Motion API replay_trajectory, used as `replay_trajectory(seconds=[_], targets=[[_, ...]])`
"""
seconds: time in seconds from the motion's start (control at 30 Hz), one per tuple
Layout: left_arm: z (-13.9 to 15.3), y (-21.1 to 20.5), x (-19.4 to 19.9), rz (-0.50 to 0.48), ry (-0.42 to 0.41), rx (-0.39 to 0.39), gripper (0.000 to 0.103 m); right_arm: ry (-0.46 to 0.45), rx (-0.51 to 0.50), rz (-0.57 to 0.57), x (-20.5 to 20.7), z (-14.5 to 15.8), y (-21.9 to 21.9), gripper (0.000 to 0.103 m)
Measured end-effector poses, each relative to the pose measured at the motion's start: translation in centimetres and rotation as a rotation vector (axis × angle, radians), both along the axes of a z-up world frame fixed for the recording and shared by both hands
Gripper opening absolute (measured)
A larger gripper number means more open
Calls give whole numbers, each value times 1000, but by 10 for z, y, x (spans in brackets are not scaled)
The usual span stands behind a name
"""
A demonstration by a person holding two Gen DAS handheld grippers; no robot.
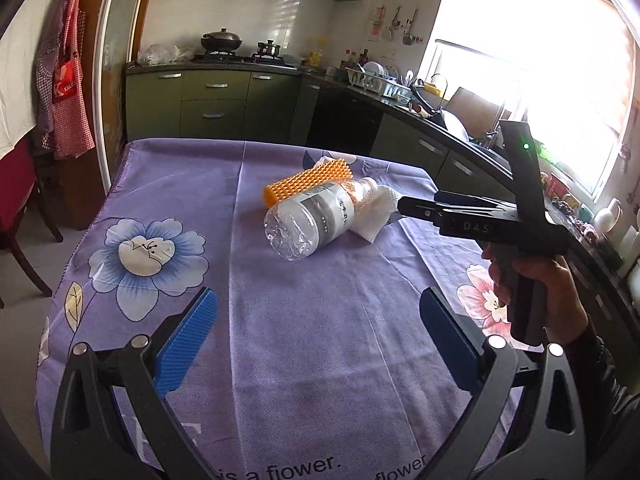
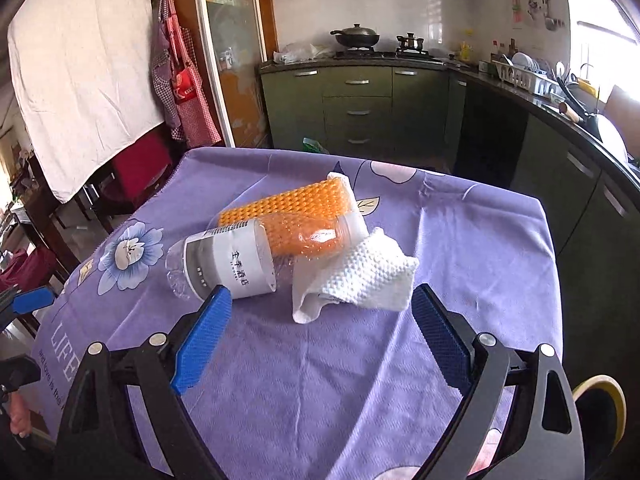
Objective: Collect trash
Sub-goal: 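Grasp the white cloth beside the water bottle with the right gripper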
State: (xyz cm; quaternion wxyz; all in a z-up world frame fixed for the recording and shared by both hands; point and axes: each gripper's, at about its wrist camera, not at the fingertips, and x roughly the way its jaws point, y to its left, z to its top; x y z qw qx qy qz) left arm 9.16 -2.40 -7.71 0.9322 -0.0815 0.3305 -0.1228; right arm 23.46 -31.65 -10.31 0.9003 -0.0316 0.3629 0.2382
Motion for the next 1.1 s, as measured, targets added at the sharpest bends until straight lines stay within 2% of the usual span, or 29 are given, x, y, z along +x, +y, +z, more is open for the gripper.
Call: replay_trajectory(seconds=[0.2,0.3,0.37,0.43,0.5,0.57,0.67,0.73,0.77,0.83,0.9,0.97,1.1], targets=[[-6,10,4,14,10,-15,96,19,56,81,4,10,39,91],[-7,13,4,21,3,-13,96,-5,31,100,0,12,64,91],[-7,15,5,21,6,-18,96,-44,-17,52,1,15,75,91],[-8,17,4,18,10,-26,96,-36,-7,-23,11,17,68,91],[-8,18,4,13,8,-25,96,8,20,-94,27,15,48,91],[-7,18,3,9,4,-22,96,40,6,-175,40,10,29,91],[-8,20,4,6,1,-33,96,114,1,-209,53,-4,8,90],[-9,20,5,4,5,-42,96,165,11,-198,57,-14,2,86],[-10,20,6,2,7,-47,96,186,13,-193,59,-19,0,78],[-11,18,6,-5,12,-53,96,200,16,-189,59,-24,-2,53],[-10,16,5,-9,10,-48,96,201,26,-185,56,-22,-5,17],[-10,15,5,-13,10,-40,96,188,36,-181,49,-17,-8,4],[-7,13,3,-16,5,-42,96,149,58,-170,32,2,-14,4]])
